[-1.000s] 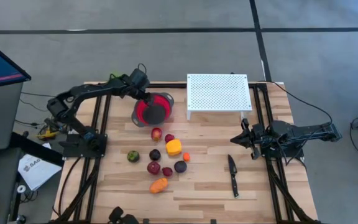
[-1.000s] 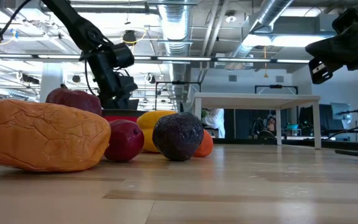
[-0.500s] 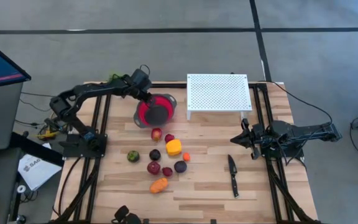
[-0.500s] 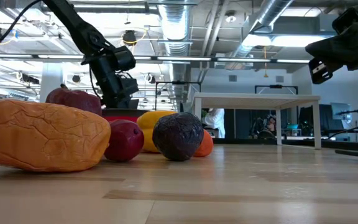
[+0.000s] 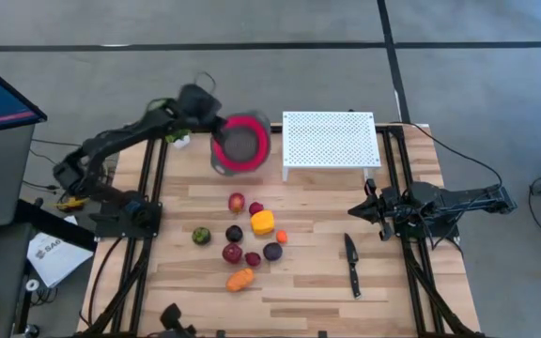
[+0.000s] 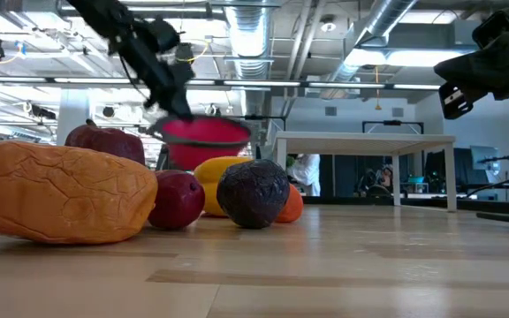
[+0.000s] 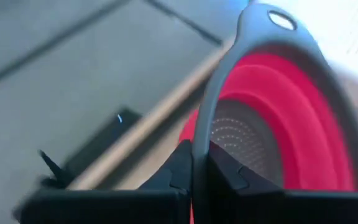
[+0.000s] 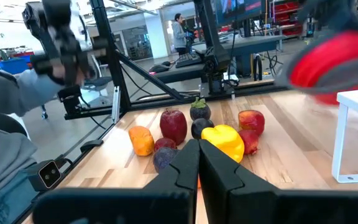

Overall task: Pick & Place Fruit
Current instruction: Put the red strainer bowl on the shelf

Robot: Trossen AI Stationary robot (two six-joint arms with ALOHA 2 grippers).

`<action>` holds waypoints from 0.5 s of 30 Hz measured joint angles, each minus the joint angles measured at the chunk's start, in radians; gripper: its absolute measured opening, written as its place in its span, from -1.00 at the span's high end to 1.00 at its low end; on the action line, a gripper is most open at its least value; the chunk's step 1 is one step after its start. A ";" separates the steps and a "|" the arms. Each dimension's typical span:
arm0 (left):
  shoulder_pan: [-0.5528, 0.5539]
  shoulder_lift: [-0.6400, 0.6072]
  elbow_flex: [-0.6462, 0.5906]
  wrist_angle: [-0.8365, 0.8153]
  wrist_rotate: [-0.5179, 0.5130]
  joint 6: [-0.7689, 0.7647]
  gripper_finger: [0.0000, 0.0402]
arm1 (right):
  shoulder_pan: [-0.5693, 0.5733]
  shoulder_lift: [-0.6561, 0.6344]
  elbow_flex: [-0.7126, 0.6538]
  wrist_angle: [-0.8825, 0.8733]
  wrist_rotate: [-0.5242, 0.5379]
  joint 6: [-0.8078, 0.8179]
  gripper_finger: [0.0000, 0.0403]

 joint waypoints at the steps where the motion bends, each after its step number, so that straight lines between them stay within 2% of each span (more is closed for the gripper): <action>1: 0.005 -0.016 0.023 0.002 0.005 -0.002 0.95 | 0.000 0.000 0.000 0.000 0.000 0.000 0.97; 4: 0.022 -0.042 0.100 0.011 0.019 -0.019 0.91 | 0.000 0.000 0.000 0.000 0.000 0.000 0.97; 7: 0.026 -0.008 0.168 0.090 0.139 -0.084 0.92 | 0.000 0.000 0.000 0.000 0.000 0.000 0.97; 10: 0.009 0.077 0.219 0.215 0.292 -0.145 0.94 | 0.000 0.000 0.000 0.000 0.000 0.000 0.97; 15: -0.036 0.303 0.359 0.272 0.322 -0.158 0.88 | 0.000 0.000 0.000 0.000 0.000 0.000 0.97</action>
